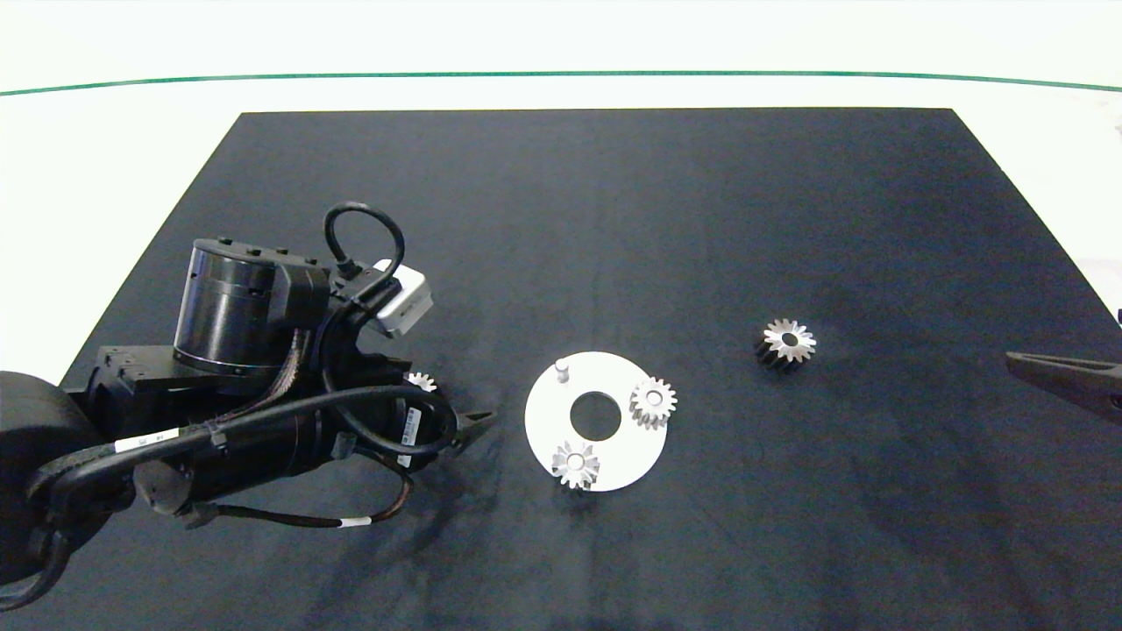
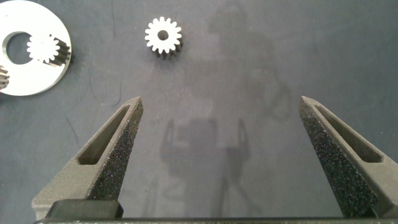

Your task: Remove an incorrectly installed larger gear and replace it with the correct smaller gear

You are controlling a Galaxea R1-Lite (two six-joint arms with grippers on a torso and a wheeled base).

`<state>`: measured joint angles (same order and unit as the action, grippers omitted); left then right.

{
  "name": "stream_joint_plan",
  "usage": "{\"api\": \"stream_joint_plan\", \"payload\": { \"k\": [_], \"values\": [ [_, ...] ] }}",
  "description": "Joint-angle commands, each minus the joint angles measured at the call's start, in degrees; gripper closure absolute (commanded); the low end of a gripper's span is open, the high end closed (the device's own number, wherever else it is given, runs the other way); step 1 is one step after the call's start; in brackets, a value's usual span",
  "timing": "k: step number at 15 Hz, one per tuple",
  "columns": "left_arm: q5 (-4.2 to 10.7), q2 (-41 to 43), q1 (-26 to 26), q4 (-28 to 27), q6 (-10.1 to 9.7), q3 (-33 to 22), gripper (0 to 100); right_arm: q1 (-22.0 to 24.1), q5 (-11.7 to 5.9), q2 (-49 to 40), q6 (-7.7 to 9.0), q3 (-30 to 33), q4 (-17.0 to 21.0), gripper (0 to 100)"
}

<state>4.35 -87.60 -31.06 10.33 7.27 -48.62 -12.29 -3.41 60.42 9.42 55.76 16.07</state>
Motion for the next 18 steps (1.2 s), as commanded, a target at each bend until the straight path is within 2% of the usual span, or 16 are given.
{"api": "stream_joint_plan", "payload": {
  "k": [1, 3, 5, 7, 11, 18],
  "values": [
    [0.04, -0.29, 1.35, 0.05, 1.79, 0.36, 0, -0.02, -0.01, -0.56, 0.07, -0.21, 0.02, 0],
    [0.92, -0.82, 1.62, 0.13, 2.84, 0.36, 0, -0.02, -0.01, -0.65, 0.07, -0.21, 0.02, 0],
    [1.10, -0.90, 1.71, 0.13, 3.28, 0.36, 0, -0.02, -0.01, -0.91, 0.07, -0.30, 0.10, 0],
    [1.89, -1.26, 2.23, 0.13, 4.78, 0.45, 0, -0.02, -0.01, -1.18, 0.07, -0.39, 0.10, 0],
    [3.56, -1.78, 2.23, 0.13, 5.04, 0.63, 0, -0.02, -0.01, -1.44, 0.07, -0.39, 0.10, 0],
    [3.91, -3.63, 2.23, 0.40, 5.04, 0.54, 0, -0.02, -0.01, -2.15, 0.07, -0.48, 0.10, 0]
  ]
}}
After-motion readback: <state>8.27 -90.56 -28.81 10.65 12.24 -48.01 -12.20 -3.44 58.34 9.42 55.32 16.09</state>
